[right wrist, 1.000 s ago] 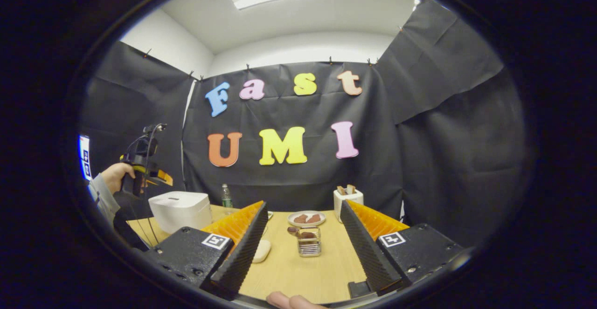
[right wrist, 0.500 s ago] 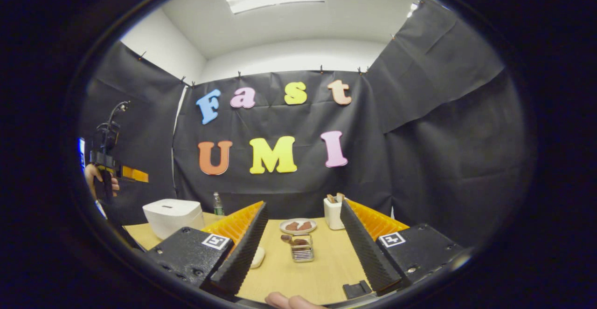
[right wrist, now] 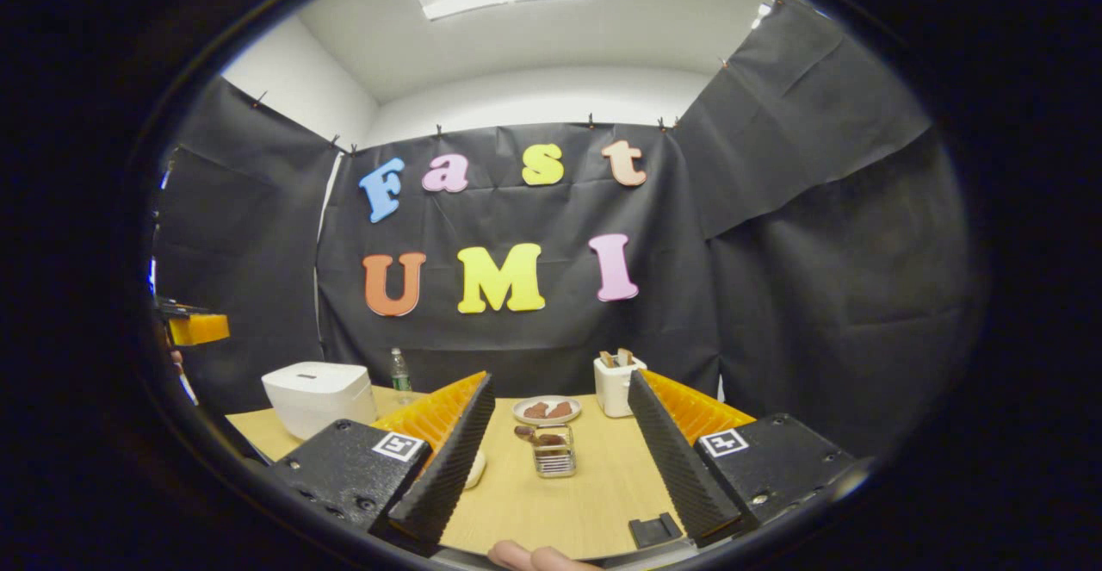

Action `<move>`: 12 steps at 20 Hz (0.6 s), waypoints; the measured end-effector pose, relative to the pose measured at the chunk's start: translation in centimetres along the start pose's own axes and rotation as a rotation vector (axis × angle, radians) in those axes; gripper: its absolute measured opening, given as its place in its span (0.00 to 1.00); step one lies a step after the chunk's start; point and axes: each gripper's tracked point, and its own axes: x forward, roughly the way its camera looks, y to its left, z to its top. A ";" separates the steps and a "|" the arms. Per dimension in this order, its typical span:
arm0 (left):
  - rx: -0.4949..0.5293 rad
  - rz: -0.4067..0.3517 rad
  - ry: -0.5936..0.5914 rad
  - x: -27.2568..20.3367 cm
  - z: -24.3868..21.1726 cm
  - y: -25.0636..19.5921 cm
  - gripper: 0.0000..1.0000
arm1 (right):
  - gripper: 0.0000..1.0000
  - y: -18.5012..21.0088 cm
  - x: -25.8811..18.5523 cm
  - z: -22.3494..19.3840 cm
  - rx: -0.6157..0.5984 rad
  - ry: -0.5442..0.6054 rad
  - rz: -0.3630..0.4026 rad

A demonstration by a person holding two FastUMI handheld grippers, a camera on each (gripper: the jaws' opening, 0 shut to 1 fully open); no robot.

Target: Close the left gripper, press the button to open the rice cooker; take a wooden spoon from the chopstick holder with the right hand, scoop a spoonful of rice and pour it into the rice cooker, then put the wooden spoon back into the chopstick holder.

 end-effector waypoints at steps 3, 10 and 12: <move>-0.022 -0.014 -0.020 -1.5 0.1 -1.6 0.94 | 1.00 -0.5 0.1 -0.6 -0.004 0.027 -0.008; -0.016 -0.043 -0.020 -1.4 -0.3 -3.6 0.94 | 0.92 -0.1 -0.1 -0.4 -0.070 0.063 -0.011; -0.023 -0.042 -0.007 -1.1 -0.9 -3.4 0.94 | 1.00 0.7 -0.4 0.0 -0.071 0.057 0.006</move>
